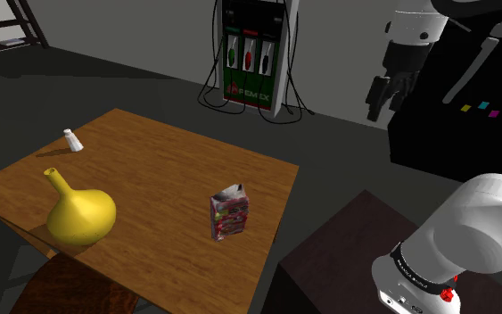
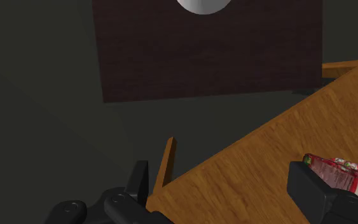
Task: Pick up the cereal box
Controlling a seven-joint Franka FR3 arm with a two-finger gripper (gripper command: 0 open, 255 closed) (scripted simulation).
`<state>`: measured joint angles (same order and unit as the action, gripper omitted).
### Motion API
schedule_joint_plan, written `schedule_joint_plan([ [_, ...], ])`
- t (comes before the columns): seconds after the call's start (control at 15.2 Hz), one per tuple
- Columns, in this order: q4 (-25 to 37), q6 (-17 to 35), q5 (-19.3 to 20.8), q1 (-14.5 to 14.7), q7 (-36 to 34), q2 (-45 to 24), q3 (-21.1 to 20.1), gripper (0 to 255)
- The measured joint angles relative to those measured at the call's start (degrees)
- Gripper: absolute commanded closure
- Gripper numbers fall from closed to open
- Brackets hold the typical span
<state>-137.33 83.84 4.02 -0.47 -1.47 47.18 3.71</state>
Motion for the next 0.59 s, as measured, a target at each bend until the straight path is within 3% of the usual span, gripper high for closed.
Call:
schedule_joint_plan([
  [0.2,-0.8,2.4,-0.2,1.1,1.8,-1.2,0.2,0],
  [0.59,-3.1,13.7,-1.4,6.7,10.4,-8.0,1.0,0],
])
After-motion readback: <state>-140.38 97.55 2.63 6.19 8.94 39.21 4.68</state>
